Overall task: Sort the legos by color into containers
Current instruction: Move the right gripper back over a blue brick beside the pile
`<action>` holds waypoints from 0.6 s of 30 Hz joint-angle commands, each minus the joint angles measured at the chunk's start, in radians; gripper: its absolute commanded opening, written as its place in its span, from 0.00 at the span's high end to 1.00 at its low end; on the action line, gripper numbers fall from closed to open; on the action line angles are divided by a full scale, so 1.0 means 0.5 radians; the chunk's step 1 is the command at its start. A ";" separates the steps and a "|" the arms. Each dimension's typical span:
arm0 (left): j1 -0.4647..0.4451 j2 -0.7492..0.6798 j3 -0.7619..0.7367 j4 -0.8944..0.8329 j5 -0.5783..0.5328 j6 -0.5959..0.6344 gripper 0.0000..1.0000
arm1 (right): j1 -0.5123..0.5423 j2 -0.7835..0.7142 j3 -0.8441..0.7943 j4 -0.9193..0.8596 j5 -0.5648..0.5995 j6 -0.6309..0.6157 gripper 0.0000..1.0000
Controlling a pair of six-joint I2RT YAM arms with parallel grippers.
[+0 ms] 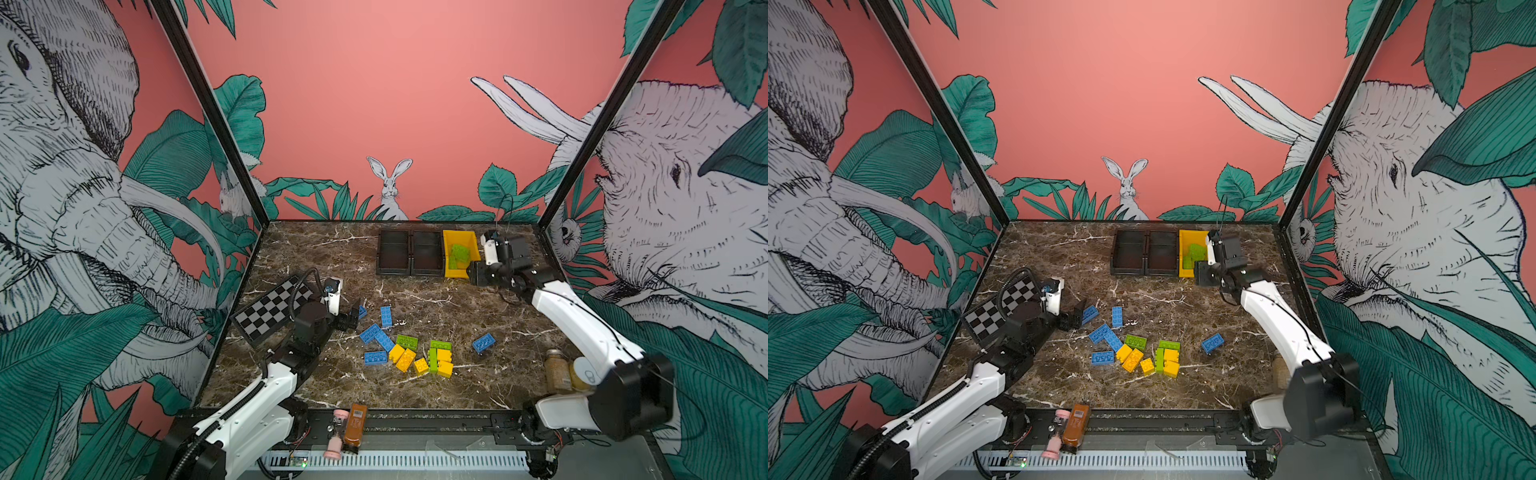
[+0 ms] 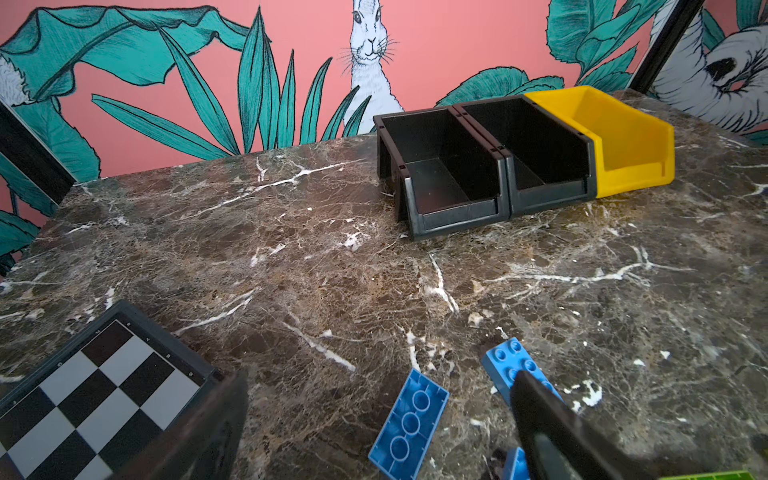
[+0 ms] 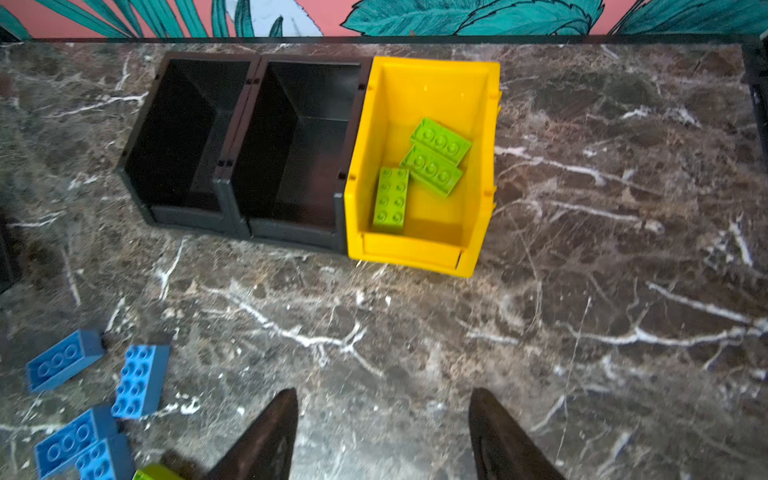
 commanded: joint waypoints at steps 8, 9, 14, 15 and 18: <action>0.004 0.016 0.011 0.024 0.066 -0.035 0.01 | 0.240 -0.603 -0.564 -0.558 0.200 0.618 0.34; 0.005 0.014 0.011 0.024 0.063 -0.035 0.01 | 0.238 -0.614 -0.582 -0.567 0.201 0.634 0.34; 0.004 -0.011 0.011 0.012 0.063 -0.030 0.01 | 0.241 -0.556 -0.691 -0.501 0.193 0.667 0.33; 0.006 -0.020 0.011 0.006 0.060 -0.027 0.01 | 0.243 -0.525 -0.714 -0.474 0.177 0.666 0.33; 0.008 -0.035 0.005 -0.009 0.046 -0.008 0.01 | 0.241 -0.445 -0.769 -0.392 0.138 0.666 0.32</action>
